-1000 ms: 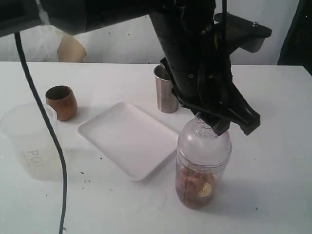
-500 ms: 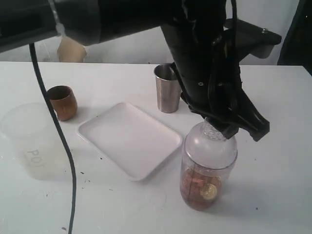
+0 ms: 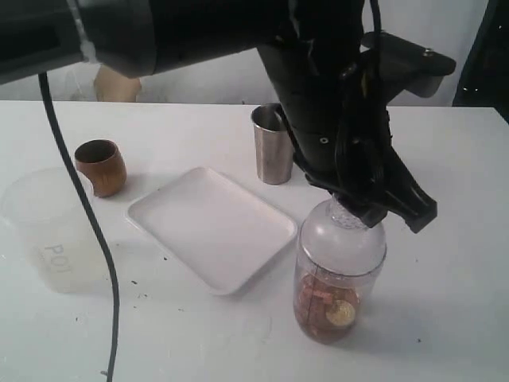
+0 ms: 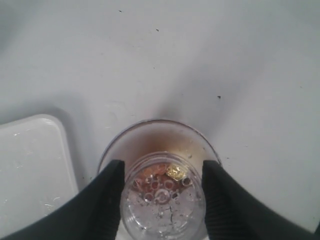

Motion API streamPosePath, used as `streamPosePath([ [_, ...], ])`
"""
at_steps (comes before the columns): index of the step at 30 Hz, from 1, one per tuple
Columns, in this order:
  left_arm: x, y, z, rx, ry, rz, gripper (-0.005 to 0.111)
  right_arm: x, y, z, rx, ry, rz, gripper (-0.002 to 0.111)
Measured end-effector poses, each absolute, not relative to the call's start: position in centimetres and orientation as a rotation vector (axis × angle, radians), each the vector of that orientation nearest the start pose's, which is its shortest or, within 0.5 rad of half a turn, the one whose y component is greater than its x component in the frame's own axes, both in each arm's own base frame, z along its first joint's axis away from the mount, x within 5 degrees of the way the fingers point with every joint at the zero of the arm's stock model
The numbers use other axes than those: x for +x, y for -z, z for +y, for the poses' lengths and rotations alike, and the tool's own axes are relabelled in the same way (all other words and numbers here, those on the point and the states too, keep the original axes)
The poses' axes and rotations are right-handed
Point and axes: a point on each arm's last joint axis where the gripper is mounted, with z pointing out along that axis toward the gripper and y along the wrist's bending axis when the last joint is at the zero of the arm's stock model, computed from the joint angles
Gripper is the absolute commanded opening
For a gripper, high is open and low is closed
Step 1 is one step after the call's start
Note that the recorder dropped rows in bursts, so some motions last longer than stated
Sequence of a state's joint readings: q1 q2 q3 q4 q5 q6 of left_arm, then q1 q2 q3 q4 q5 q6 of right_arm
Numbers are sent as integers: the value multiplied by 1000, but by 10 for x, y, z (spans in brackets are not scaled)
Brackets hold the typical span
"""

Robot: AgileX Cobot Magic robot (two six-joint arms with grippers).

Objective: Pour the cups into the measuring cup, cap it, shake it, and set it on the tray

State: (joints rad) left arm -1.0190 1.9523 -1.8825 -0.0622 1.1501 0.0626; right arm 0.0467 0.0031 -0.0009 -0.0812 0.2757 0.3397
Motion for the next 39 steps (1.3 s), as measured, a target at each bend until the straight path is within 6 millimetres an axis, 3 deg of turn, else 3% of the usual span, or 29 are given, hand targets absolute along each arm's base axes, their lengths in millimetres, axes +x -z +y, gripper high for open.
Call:
streamPosePath([
  [4,222,-316,-370,1409,352,2380,61,55,-188,1,205,-205,1753,0],
  [8,222,-314,-373,1402,339,2401,73,55,-188,1,205,-205,1753,0],
  [12,224,-314,-376,1391,332,2418,75,55,-188,1,212,-210,1752,0],
  [17,224,-345,-376,1341,386,2341,73,55,-188,1,212,-210,1752,0],
  [18,223,-352,-374,1328,391,2327,66,55,-188,1,212,-210,1752,0],
  [20,219,-377,-362,1253,413,2295,39,55,-188,1,212,-210,1752,0],
  [21,219,-384,-358,1222,419,2294,17,55,-188,1,212,-210,1752,0],
  [22,221,-396,-347,1165,424,2290,3,55,-188,1,212,-210,1752,0],
  [23,221,-404,-341,1139,434,2283,1,55,-188,1,213,-212,1752,0],
  [26,218,-428,-304,1040,442,2278,0,55,-188,1,213,-212,1752,0],
  [28,216,-434,-275,980,426,2305,0,55,-188,1,213,-212,1752,0],
  [33,211,-432,-211,820,375,2374,0,55,-188,1,213,-212,1752,0],
  [39,198,-414,-136,579,325,2369,0,55,-188,1,213,-212,1752,0],
])
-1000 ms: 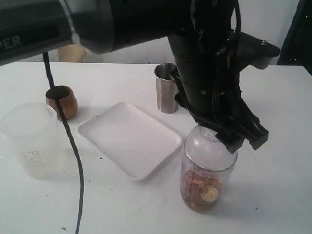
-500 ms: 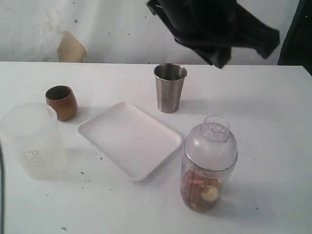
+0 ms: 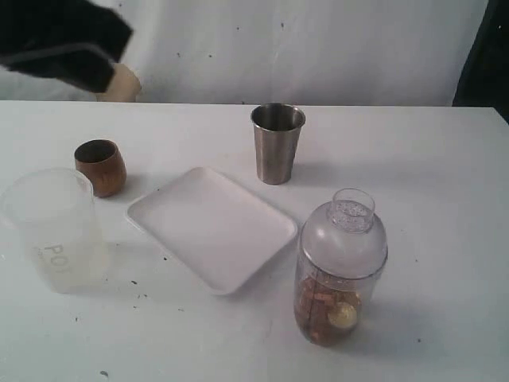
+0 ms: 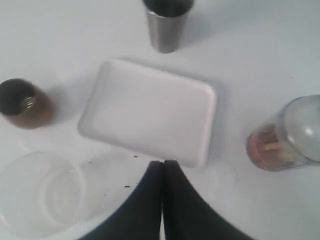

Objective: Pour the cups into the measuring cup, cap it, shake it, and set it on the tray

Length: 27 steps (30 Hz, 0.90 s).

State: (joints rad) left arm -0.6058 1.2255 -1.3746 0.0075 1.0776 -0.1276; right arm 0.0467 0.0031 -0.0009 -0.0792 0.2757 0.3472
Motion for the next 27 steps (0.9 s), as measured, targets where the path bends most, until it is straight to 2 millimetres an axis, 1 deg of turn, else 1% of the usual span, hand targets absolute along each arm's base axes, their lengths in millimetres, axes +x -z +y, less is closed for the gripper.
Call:
streamPosePath([
  [3,187,-397,-98,426,287,2353,0,55,-188,1,213,-212,1752,0],
  [5,177,-385,-78,337,260,2336,0,55,-188,1,213,-212,1752,0],
  [8,162,-371,-52,195,234,2276,0,55,-188,1,213,-212,1752,0],
  [11,141,-358,-33,70,223,2197,0,55,-188,1,213,-212,1752,0],
  [16,101,-337,-18,-53,256,2055,0,55,-188,1,213,-212,1752,0],
  [18,89,-331,-16,-65,267,2021,0,55,-188,1,213,-212,1752,0],
  [23,59,-308,-10,-76,285,1941,0,55,-188,1,213,-212,1752,0],
  [27,36,-295,-6,-71,299,1817,0,55,-188,1,213,-212,1752,0],
])
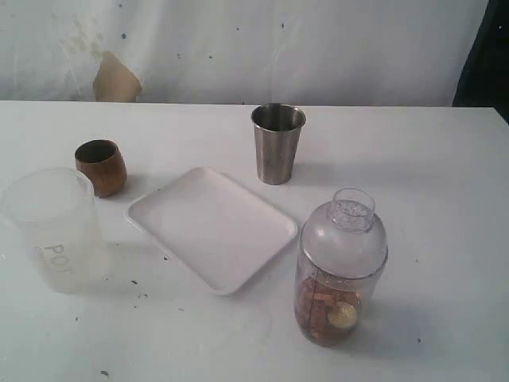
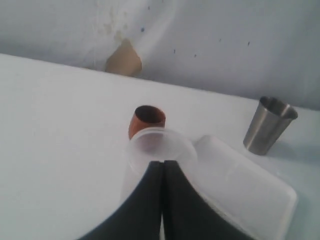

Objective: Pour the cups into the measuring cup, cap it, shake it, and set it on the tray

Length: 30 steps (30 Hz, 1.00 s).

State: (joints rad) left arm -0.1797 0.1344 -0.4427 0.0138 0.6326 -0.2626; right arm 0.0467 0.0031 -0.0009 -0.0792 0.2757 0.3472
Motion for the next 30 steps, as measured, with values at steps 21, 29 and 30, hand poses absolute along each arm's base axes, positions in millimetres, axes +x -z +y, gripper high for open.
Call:
streamPosePath([
  [21,54,-217,-10,-101,397,1525,0,55,-188,1,213,-212,1752,0],
  [29,55,-206,-10,-12,297,1586,0,55,-188,1,213,-212,1752,0],
  [30,55,-206,-10,-5,289,1588,0,55,-188,1,213,-212,1752,0],
])
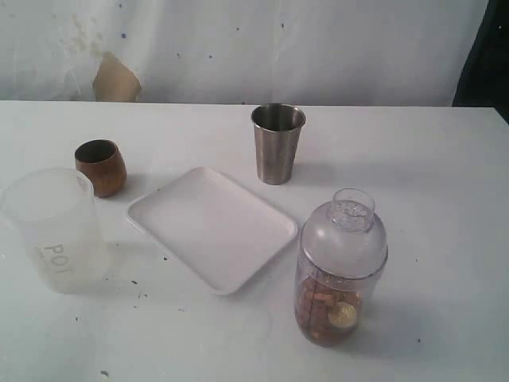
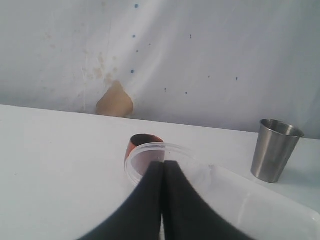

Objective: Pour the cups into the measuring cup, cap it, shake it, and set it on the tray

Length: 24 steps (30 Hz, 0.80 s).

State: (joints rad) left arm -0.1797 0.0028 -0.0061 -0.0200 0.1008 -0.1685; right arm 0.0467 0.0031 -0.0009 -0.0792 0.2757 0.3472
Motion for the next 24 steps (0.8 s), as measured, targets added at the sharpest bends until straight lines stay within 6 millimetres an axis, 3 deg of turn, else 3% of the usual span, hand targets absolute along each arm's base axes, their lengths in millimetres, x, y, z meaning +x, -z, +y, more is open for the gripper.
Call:
streamPosePath([
  [18,55,-206,-10,3,281,1591,0,55,-188,1,213,-212,1752,0],
  [24,55,-205,-11,18,295,1595,0,57,-202,2,187,-235,1608,0],
])
